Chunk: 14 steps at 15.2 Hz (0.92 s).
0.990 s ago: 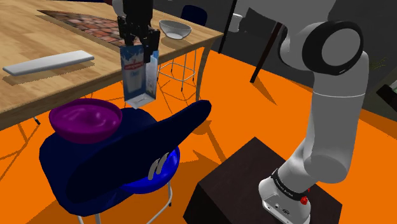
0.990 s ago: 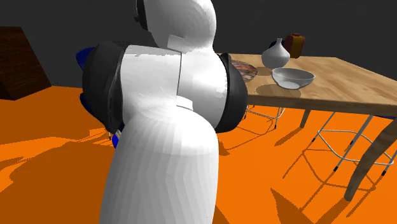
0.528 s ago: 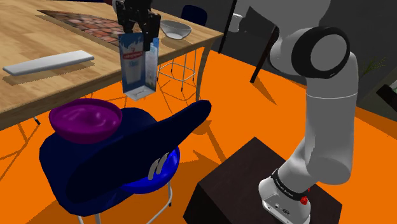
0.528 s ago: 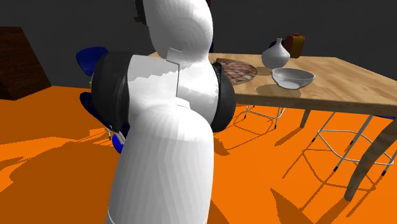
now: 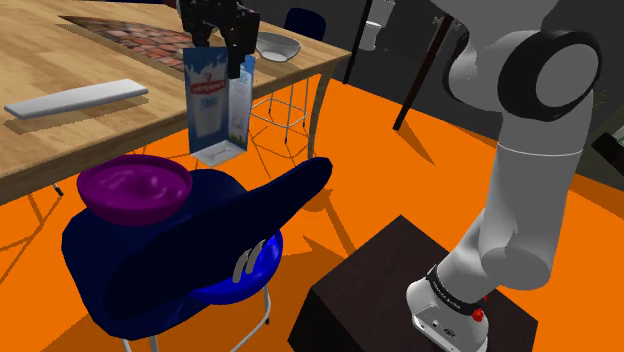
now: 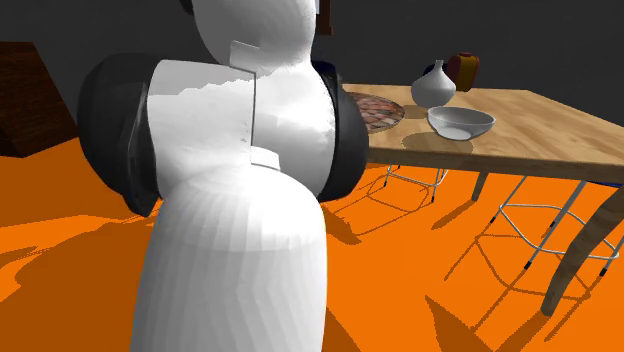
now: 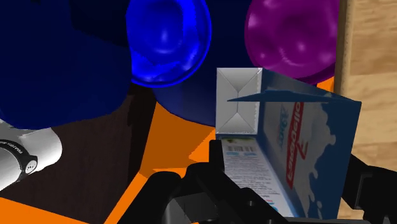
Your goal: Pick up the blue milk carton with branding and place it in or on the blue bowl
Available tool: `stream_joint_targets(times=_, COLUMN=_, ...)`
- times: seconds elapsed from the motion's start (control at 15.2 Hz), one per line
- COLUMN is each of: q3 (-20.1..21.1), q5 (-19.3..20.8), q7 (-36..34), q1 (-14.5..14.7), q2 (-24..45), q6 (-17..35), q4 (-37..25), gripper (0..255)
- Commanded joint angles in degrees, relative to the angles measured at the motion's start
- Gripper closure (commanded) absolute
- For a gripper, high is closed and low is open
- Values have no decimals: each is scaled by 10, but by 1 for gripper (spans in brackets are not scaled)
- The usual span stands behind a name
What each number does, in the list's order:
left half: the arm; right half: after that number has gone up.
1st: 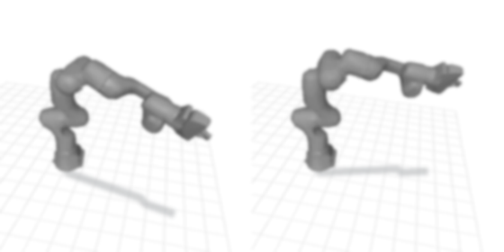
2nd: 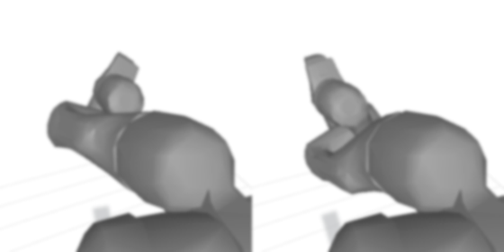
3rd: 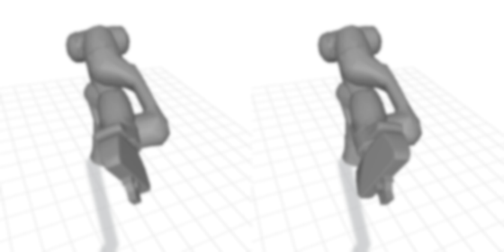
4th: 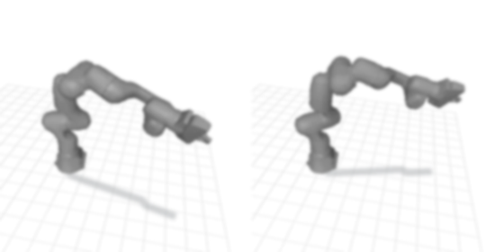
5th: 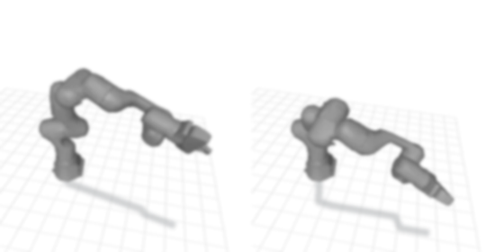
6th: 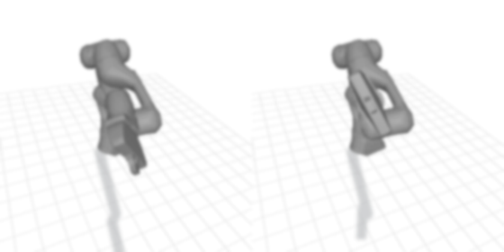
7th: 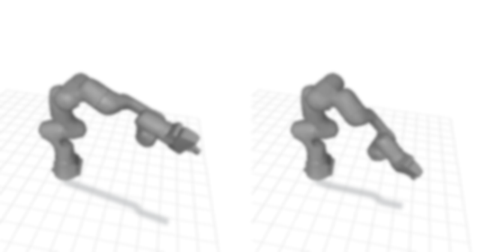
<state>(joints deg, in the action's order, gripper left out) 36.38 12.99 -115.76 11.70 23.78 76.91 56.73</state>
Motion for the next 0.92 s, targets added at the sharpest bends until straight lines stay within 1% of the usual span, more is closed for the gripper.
stream_joint_targets(times=0.0, q3=9, q5=-16, q7=-18, q1=-2, q2=-33, q6=2, q4=32, gripper=255)
stream_joint_targets(times=0.2, q3=22, q5=-36, q7=-44, q1=1, q2=-71, q6=4, q4=67, gripper=255)
stream_joint_targets(times=0.4, q3=33, q5=-52, q7=-71, q1=9, q2=-101, q6=0, q4=90, gripper=255)
stream_joint_targets(times=0.66, q3=49, q5=-69, q7=-111, q1=27, q2=-131, q6=-10, q4=105, gripper=255)
stream_joint_targets(times=0.86, q3=63, q5=-76, q7=-146, q1=47, q2=-145, q6=-22, q4=104, gripper=255)
